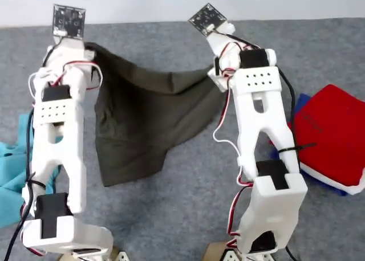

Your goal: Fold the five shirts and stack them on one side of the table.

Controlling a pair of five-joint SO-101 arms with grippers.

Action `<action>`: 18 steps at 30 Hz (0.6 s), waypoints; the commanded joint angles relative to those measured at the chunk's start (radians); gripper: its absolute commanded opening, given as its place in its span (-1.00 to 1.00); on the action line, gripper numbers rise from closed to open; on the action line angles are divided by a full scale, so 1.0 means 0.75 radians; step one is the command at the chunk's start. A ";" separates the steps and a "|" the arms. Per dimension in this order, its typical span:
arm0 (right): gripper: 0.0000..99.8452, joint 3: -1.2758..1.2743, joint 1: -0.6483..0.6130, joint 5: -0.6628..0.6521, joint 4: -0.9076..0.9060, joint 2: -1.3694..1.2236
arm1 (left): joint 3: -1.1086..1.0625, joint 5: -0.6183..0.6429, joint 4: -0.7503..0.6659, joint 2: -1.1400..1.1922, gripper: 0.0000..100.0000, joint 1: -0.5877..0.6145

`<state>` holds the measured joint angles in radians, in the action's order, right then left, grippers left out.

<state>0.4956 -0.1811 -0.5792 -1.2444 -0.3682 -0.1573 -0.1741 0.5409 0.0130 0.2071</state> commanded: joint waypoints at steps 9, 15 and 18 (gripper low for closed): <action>-0.98 0.012 0.024 -0.004 0.019 -0.026 | 0.443 0.014 0.297 0.000 -0.69 0.049; -0.98 0.012 0.046 -0.004 0.017 -0.028 | 0.435 -0.092 0.321 0.123 -0.69 0.123; -0.98 0.012 0.066 0.000 0.017 -0.026 | 0.439 -0.108 0.325 0.192 -0.69 0.188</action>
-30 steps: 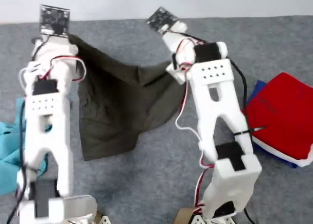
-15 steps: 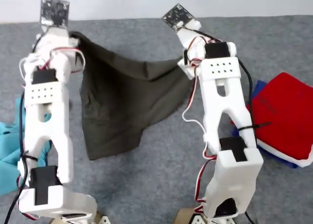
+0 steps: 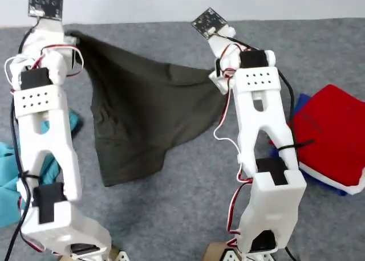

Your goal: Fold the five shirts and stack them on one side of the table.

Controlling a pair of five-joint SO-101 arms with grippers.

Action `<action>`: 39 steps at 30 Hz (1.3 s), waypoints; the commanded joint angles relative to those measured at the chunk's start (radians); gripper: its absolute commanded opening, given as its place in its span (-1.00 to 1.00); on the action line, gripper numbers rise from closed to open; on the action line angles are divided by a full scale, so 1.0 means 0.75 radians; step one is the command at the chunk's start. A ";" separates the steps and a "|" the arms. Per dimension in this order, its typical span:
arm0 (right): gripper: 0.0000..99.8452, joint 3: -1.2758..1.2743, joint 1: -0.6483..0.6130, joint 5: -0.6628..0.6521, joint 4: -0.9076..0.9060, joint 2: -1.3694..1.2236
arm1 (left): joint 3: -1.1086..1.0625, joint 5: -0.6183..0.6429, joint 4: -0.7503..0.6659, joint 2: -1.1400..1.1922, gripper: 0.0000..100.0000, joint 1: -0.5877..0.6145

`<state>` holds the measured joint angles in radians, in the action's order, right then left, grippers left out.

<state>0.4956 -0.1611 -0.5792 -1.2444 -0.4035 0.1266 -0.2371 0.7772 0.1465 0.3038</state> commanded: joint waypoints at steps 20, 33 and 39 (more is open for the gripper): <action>-0.98 0.010 0.042 0.061 -0.048 0.030 | 0.120 -0.295 0.798 -0.254 -0.57 0.057; -0.98 0.010 0.042 0.061 -0.167 0.030 | -0.363 -0.685 1.240 -0.282 -0.64 -0.168; -0.98 0.010 0.044 0.061 -0.244 0.030 | -0.594 -0.792 1.168 -0.295 -0.64 -0.223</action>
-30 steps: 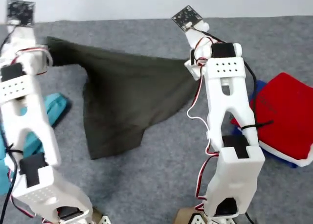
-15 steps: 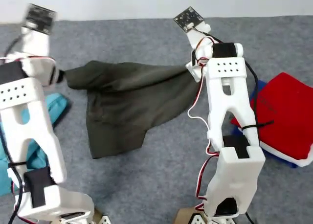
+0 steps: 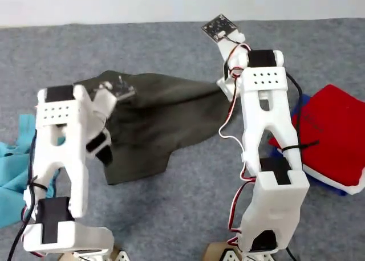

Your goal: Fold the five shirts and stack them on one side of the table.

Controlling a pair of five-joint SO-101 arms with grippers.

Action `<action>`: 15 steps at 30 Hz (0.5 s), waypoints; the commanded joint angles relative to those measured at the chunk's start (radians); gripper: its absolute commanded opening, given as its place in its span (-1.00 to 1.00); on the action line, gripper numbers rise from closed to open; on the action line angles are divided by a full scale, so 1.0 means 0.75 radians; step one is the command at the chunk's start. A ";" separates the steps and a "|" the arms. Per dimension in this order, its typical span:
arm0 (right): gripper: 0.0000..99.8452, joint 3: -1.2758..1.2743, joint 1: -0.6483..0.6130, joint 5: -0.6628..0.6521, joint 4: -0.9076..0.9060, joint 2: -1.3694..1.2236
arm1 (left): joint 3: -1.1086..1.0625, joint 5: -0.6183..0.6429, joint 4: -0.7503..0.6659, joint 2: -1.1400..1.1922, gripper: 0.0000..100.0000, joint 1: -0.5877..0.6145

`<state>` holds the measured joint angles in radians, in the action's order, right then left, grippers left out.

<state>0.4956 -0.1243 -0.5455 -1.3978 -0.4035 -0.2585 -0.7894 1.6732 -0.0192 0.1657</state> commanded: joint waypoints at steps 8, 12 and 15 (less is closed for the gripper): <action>-0.98 0.012 -0.011 0.108 -0.075 0.032 | -0.459 -0.023 -0.168 -0.438 -0.72 -0.127; -0.98 0.012 -0.044 0.113 -0.071 0.032 | -0.772 -0.023 -0.450 -0.687 -0.60 -0.137; -0.98 0.012 -0.075 0.113 -0.066 0.030 | -0.926 -0.068 -0.616 -0.724 -0.57 -0.147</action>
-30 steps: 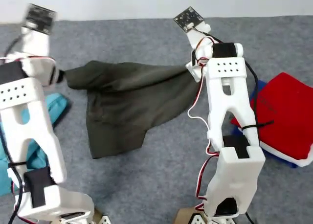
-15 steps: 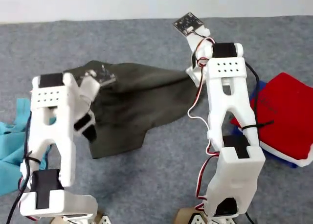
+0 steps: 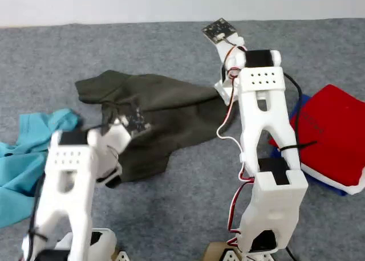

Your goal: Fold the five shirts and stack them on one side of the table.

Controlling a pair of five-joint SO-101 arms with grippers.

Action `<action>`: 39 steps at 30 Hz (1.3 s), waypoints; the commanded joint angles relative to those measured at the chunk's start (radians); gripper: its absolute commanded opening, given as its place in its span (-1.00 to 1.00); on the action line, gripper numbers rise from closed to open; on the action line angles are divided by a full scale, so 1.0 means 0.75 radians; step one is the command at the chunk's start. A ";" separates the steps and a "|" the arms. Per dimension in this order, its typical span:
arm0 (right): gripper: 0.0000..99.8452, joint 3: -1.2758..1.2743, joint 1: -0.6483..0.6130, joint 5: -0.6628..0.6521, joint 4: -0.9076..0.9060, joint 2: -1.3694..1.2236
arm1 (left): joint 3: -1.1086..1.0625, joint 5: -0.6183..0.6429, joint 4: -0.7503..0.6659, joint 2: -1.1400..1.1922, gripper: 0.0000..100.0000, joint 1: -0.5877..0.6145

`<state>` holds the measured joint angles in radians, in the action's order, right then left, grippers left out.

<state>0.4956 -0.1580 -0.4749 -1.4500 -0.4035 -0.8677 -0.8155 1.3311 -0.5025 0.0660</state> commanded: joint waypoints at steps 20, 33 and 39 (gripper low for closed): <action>-0.98 0.012 -0.044 0.016 -0.009 0.030 | 0.040 -0.245 -0.370 0.383 -0.56 0.098; -0.98 0.012 -0.026 0.008 -0.007 0.077 | 0.120 -0.241 -0.354 0.552 -0.77 0.041; -0.98 0.012 0.005 0.008 -0.007 0.079 | 0.093 -0.241 -0.354 0.544 -0.99 0.006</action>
<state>0.4956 -0.1703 -0.4749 -1.4500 -0.4035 -0.8002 -0.9858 1.0641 -0.0852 0.0813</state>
